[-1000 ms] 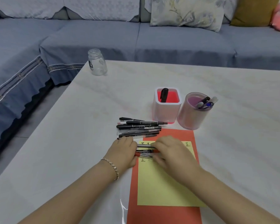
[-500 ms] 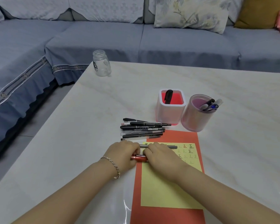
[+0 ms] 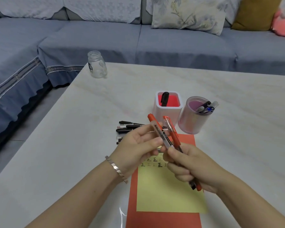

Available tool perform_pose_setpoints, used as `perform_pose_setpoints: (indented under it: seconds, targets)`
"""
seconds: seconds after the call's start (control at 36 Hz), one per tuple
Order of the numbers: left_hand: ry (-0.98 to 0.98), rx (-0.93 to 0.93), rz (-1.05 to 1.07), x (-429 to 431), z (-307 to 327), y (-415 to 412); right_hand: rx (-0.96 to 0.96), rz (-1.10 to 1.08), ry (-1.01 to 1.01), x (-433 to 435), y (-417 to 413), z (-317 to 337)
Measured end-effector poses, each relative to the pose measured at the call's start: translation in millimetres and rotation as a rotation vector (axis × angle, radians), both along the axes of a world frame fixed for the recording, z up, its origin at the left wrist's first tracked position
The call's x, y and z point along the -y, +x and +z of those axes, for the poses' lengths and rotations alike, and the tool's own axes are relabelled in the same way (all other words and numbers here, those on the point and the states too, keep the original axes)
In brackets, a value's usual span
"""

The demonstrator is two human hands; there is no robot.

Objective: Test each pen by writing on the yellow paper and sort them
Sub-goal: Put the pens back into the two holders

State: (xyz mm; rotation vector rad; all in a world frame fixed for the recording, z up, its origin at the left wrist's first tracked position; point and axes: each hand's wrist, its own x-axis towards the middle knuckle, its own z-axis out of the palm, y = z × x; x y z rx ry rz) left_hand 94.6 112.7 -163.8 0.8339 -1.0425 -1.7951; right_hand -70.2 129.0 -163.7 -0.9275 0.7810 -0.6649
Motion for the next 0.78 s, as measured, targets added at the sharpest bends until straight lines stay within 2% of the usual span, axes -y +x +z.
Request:
perform_pose_setpoints:
  seconds: [0.08, 0.22, 0.28, 0.36, 0.53, 0.58, 0.67, 0.78]
  targets:
    - [0.007, -0.004, 0.034, 0, 2, -9, 0.099, -0.017, 0.068, -1, -7, -3]
    - [0.038, 0.080, 0.139, -3, 5, -21, -0.111, -0.056, -0.012, -6, -3, 7]
    - [0.008, 0.182, 0.209, -3, 6, -25, -0.279, -0.126, -0.141, -8, -2, 6]
    - [-0.078, 0.277, 0.262, -5, 6, -33, -0.567, -0.200, -0.441, -10, -2, -1]
    - [-0.174, 0.334, 0.264, -5, 7, -45, -0.795, -0.268, -0.676, -5, -12, -12]
    - [-0.236, 0.401, 0.294, -3, 8, -47, -0.910, -0.321, -0.747, 0, -20, -16]
    - [-0.408, 0.536, 0.402, 7, 11, -46, -0.994, -0.328, -0.743, 8, -35, -12]
    - [-0.647, 0.531, 0.533, 28, 25, -51, -0.987, -0.412, -0.826, 24, -53, 14]
